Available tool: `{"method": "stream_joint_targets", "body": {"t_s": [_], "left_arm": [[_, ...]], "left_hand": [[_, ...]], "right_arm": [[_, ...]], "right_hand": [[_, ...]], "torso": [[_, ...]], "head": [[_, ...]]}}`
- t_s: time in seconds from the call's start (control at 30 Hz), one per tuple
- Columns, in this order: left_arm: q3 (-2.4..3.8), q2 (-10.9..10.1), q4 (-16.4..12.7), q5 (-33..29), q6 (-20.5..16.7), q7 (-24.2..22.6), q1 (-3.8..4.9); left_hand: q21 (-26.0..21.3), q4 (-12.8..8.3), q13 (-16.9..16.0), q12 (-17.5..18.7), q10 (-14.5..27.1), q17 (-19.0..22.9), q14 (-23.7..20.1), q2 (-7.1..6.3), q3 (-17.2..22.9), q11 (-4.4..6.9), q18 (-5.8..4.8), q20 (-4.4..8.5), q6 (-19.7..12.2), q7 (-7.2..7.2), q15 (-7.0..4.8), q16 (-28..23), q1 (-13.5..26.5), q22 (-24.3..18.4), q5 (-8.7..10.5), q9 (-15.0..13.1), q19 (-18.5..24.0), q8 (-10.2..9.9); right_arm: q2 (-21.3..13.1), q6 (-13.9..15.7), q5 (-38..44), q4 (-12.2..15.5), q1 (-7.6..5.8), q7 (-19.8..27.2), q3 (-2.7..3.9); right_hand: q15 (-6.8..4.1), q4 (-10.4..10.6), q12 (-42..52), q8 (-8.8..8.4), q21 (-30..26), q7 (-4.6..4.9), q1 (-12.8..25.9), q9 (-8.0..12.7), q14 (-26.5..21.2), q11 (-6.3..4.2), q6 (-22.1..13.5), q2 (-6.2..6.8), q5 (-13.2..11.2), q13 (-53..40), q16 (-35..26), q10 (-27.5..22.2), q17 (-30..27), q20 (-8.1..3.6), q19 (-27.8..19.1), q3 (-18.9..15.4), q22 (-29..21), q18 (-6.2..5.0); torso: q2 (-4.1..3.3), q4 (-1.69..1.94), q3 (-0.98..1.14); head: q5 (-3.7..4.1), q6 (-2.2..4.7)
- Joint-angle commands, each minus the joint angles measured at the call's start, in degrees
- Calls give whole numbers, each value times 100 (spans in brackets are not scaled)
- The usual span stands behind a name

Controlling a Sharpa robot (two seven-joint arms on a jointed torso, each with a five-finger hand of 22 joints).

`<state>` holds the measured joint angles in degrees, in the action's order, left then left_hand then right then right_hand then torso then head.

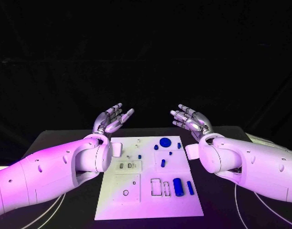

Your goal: Assemble the parts on the task board

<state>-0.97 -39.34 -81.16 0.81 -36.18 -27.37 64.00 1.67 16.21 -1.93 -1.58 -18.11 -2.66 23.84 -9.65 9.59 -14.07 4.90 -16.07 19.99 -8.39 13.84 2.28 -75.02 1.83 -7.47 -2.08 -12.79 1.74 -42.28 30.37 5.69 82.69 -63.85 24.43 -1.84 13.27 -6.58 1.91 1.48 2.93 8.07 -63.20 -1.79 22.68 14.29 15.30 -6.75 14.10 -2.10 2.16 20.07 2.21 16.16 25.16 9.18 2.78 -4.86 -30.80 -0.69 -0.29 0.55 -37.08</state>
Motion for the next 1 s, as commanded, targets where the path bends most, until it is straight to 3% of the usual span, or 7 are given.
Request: {"method": "stream_joint_targets", "body": {"t_s": [0.03, 0.2, 0.37, 0.4, 0.5, 0.83, 1.0], "left_arm": [[1, 11, 4, 123, 355, 21, 10], [1, 11, 4, 123, 355, 21, 10], [1, 11, 4, 123, 355, 21, 10], [1, -121, -56, 37, 596, -135, 13], [1, -199, -129, 42, 847, 11, 24], [34, -511, -628, 185, 1106, 296, 110], [66, -666, -918, 211, 1056, 350, 133]], "left_hand": [[79, 66, -27, -65, -230, -43, 329, 37, 92, -75, 144, -77, 198, -823, 51, 78, -279, 38, -19, -26, -185, 62], [239, 7, -126, -264, -1319, -165, 1345, 315, 216, -112, 162, -73, 994, -858, 28, 312, -301, 125, 22, -110, -711, 229], [931, -204, -202, -617, -2892, -294, 2448, 508, 244, 47, 426, -45, 2198, -791, -233, 757, -357, 451, 36, -190, -2625, 473], [1065, -254, -211, -687, -3084, -332, 2715, 537, 242, 116, 498, -25, 2556, -731, -320, 873, -362, 500, 41, -217, -2879, 550], [1481, -369, -243, -868, -3640, -496, 3524, 606, 237, 321, 543, 181, 3189, -556, -580, 1187, -364, 656, 50, -265, -3681, 733], [1822, -554, -238, -869, -4547, -862, 4554, 650, 313, 648, 577, 513, 3757, -280, -940, 1353, -374, 737, 42, -198, -4551, 731], [2060, -563, -271, -870, -4841, -1169, 4997, 605, 345, 758, 563, 673, 3866, -197, -1096, 1635, -312, 841, 44, -194, -4907, 672]], "right_arm": [[57, -1332, 703, -152, -75, -435, -29], [102, -1739, 900, -281, -141, -570, -60], [121, -1918, 986, -338, -170, -630, -74], [-53, -829, 2871, -550, -254, -485, -48], [-61, -716, 3286, -582, -292, -516, -36], [-49, -706, 4959, -682, -482, -941, 14], [-33, -934, 6060, -705, -574, -1367, 41]], "right_hand": [[-43, -469, 200, 159, 305, 841, -701, -95, 1592, 11, 1065, -42, -111, -103, 196, 1448, 107, 48, 1428, 128, 149, -321], [-311, -670, 486, 347, 635, 696, -885, -190, 3093, -200, 2414, -15, -32, -173, 480, 3041, 175, 3, 2259, 207, 233, -565], [-478, -839, 453, 366, 765, 586, -868, -199, 3611, -340, 3457, 56, -53, -137, 439, 3519, 134, -145, 2697, 431, 203, -562], [-510, -875, 437, 354, 784, 563, -867, -199, 3708, -358, 3545, 69, -57, -142, 434, 3598, 139, -176, 2767, 489, 195, -568], [-556, -941, 367, 291, 826, 537, -858, -196, 3898, -388, 3638, 111, -44, -144, 392, 3733, 138, -251, 2925, 635, 177, -570], [-838, -971, 319, 258, 1321, 412, -887, -208, 4706, -590, 4032, 353, -76, -169, 423, 4408, 161, -599, 3727, 896, 339, -562], [-1137, -946, 317, 245, 1949, 322, -955, -207, 5839, -754, 4129, 474, -172, -181, 914, 4654, 332, -913, 4402, 767, 648, -584]], "torso": [[2, -2, 0], [2, -2, 0], [2, -2, 0], [-185, 66, -22], [-253, 62, -24], [-586, 84, -35], [-730, 143, -43]], "head": [[0, 0], [0, 0], [0, 0], [63, 48], [77, 80], [140, 190], [200, 235]]}}
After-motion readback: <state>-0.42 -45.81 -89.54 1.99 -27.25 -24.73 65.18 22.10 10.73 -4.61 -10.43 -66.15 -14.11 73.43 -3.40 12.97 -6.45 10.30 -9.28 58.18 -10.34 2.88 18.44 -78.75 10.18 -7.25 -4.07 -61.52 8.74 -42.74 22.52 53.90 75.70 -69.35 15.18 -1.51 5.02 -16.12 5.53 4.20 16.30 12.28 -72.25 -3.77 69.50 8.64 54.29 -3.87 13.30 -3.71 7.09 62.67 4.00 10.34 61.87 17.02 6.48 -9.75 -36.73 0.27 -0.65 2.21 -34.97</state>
